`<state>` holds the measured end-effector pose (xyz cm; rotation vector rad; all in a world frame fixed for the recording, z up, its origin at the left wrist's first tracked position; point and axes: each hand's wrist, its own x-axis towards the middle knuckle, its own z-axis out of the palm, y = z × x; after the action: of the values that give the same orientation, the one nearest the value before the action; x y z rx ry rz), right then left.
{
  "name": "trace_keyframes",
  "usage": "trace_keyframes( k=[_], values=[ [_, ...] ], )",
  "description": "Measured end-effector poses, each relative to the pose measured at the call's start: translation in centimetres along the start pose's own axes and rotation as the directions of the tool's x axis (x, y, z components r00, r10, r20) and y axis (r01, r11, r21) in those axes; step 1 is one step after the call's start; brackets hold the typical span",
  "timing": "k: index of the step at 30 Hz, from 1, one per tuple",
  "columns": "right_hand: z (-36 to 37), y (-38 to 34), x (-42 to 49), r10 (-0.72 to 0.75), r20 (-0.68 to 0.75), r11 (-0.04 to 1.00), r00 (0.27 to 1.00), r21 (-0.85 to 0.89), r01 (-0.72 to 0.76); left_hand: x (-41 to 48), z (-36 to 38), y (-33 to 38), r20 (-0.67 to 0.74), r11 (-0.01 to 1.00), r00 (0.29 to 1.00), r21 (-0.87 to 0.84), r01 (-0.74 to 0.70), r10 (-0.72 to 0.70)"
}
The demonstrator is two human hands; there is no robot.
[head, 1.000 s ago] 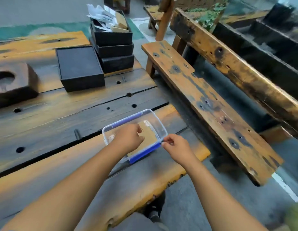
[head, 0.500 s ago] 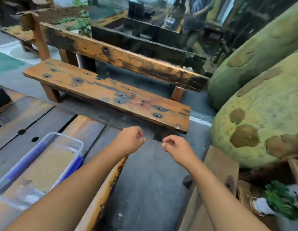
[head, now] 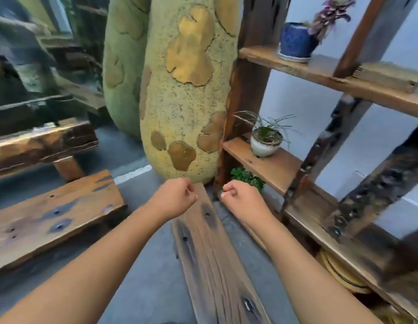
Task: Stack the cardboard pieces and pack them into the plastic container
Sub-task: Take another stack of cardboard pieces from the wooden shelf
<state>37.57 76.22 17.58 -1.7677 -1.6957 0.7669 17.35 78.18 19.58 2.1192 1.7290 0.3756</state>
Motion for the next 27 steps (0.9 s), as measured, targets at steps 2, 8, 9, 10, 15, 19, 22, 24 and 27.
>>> trace_keyframes(
  k=[2, 8, 9, 10, 15, 19, 22, 24, 27],
  values=[
    [-3.6, 2.6, 0.1, 0.065, -0.089, 0.998, 0.994, -0.003, -0.066, 3.3, 1.1, 3.8, 0.057, 0.993, 0.992, 0.019, -0.117, 0.116],
    [-13.6, 7.7, 1.3, 0.203, -0.300, 0.969, 0.932, -0.074, -0.235, 11.8, 2.8, 14.5, 0.117, 0.913, 0.911, 0.058, -0.403, 0.395],
    [-15.0, 8.0, 1.8, 0.211, -0.319, 0.964, 0.924, -0.090, -0.251, 13.2, 2.9, 15.8, 0.120, 0.897, 0.895, 0.062, -0.439, 0.430],
    [-16.7, 8.2, 2.6, 0.219, -0.344, 0.957, 0.913, -0.104, -0.269, 15.1, 2.9, 17.4, 0.124, 0.870, 0.871, 0.078, -0.487, 0.476],
    [-23.9, 8.4, 6.1, 0.214, -0.457, 0.935, 0.863, -0.161, -0.317, 22.9, 1.3, 24.7, 0.132, 0.731, 0.746, 0.145, -0.666, 0.653],
    [-30.1, 8.0, 9.3, 0.211, -0.575, 0.924, 0.791, -0.145, -0.353, 28.5, -0.5, 31.2, 0.108, 0.655, 0.666, 0.123, -0.745, 0.738],
    [-34.6, 7.4, 12.0, 0.221, -0.654, 0.930, 0.723, -0.081, -0.358, 31.6, -2.4, 36.1, 0.024, 0.612, 0.615, 0.072, -0.787, 0.788],
    [-37.6, 7.1, 13.9, 0.249, -0.694, 0.927, 0.676, -0.033, -0.374, 33.3, -3.7, 39.2, -0.032, 0.607, 0.606, 0.026, -0.794, 0.795],
    [-41.3, 7.0, 16.8, 0.310, -0.753, 0.901, 0.581, 0.037, -0.433, 35.8, -5.1, 43.0, -0.085, 0.585, 0.585, -0.018, -0.811, 0.807]
  ],
)
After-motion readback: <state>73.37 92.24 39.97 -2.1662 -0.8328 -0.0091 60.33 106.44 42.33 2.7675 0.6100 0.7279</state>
